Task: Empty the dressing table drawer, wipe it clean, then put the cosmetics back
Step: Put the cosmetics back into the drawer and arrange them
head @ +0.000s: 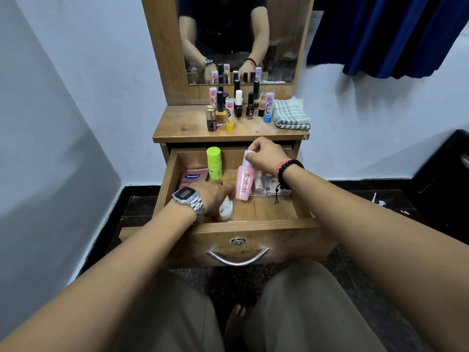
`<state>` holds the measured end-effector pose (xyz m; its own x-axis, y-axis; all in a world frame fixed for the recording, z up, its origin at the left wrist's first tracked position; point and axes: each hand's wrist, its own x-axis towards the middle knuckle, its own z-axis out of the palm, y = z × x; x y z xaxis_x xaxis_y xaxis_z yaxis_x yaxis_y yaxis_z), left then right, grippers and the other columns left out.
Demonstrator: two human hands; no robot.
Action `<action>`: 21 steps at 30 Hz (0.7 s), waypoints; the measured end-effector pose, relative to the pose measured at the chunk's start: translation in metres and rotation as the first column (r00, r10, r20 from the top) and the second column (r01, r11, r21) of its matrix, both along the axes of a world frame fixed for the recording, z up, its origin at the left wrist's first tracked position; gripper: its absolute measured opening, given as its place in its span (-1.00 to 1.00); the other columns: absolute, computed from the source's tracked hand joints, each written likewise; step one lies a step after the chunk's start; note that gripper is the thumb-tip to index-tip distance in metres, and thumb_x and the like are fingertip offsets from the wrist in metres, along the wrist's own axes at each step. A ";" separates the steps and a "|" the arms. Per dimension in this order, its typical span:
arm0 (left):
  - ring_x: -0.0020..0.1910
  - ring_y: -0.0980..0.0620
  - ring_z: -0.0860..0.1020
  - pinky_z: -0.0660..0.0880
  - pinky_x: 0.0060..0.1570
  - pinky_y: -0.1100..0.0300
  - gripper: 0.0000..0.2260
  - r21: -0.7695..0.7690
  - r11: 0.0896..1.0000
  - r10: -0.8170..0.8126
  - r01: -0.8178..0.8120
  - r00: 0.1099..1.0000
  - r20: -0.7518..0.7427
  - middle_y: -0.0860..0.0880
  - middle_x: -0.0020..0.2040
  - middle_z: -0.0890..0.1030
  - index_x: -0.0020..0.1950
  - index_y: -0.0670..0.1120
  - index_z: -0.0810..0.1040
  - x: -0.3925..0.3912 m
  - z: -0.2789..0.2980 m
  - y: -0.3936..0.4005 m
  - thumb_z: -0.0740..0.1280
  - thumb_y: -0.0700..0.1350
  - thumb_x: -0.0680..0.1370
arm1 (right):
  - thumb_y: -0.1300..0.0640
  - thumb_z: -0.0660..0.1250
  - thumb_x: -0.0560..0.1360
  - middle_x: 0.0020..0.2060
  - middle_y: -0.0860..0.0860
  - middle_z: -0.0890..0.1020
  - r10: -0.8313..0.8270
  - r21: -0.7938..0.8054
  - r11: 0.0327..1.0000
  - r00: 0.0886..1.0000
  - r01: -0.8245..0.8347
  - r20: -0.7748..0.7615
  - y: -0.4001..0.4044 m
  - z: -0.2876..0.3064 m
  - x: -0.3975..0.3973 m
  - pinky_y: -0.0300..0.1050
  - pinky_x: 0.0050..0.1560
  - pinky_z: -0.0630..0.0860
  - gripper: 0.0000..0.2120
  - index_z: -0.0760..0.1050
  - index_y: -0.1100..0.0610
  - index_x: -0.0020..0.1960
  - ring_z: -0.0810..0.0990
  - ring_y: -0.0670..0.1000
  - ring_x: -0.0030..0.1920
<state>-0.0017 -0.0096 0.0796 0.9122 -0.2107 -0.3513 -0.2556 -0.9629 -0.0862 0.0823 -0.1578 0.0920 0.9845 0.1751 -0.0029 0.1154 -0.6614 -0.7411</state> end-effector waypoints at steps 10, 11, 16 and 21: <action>0.11 -0.12 0.51 0.49 0.00 0.06 -0.66 -0.037 0.998 -0.040 0.042 0.997 0.069 -0.06 0.13 0.53 0.13 -0.01 0.42 -0.014 -0.004 0.017 0.40 0.05 0.44 | 0.15 0.34 0.43 0.09 0.12 0.60 0.072 -0.211 0.975 0.997 -0.071 -0.005 0.032 -0.034 -0.002 -0.09 0.10 0.51 -0.71 0.45 0.10 0.15 0.58 0.14 0.08; 0.11 -0.11 0.51 0.49 -0.01 0.06 -0.66 -0.044 0.998 -0.039 0.042 0.997 0.064 -0.06 0.13 0.53 0.13 0.00 0.42 -0.015 -0.004 0.018 0.41 0.05 0.44 | 0.15 0.35 0.43 0.09 0.11 0.59 0.103 -0.253 0.962 0.995 -0.099 0.004 0.032 -0.034 -0.004 -0.08 0.12 0.51 -0.68 0.45 0.09 0.17 0.57 0.13 0.10; 0.14 -0.10 0.50 0.48 0.02 0.06 -0.65 -0.046 0.998 -0.037 0.040 0.998 0.053 -0.04 0.16 0.54 0.13 0.01 0.42 -0.014 -0.008 0.020 0.41 0.07 0.43 | 0.07 0.48 0.36 0.10 0.07 0.58 0.335 -0.468 0.822 0.940 -0.325 -0.065 0.028 -0.027 -0.024 -0.11 0.06 0.49 -0.52 0.44 0.12 0.22 0.54 0.10 0.13; 0.14 -0.11 0.50 0.50 0.07 -0.02 -0.63 -0.053 0.998 -0.036 0.038 0.998 0.052 -0.06 0.16 0.54 0.17 0.00 0.43 -0.013 -0.008 0.020 0.41 0.08 0.44 | 0.02 0.49 0.29 0.10 0.09 0.57 0.403 -0.567 0.744 0.914 -0.353 -0.041 0.034 -0.032 -0.032 -0.02 0.13 0.51 -0.44 0.42 0.13 0.22 0.53 0.12 0.14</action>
<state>-0.0150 0.0100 0.0718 0.9199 -0.2621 -0.2918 -0.2877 -0.9565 -0.0479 0.0501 -0.1242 0.0596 0.8388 0.5256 -0.1417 0.4862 -0.8404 -0.2396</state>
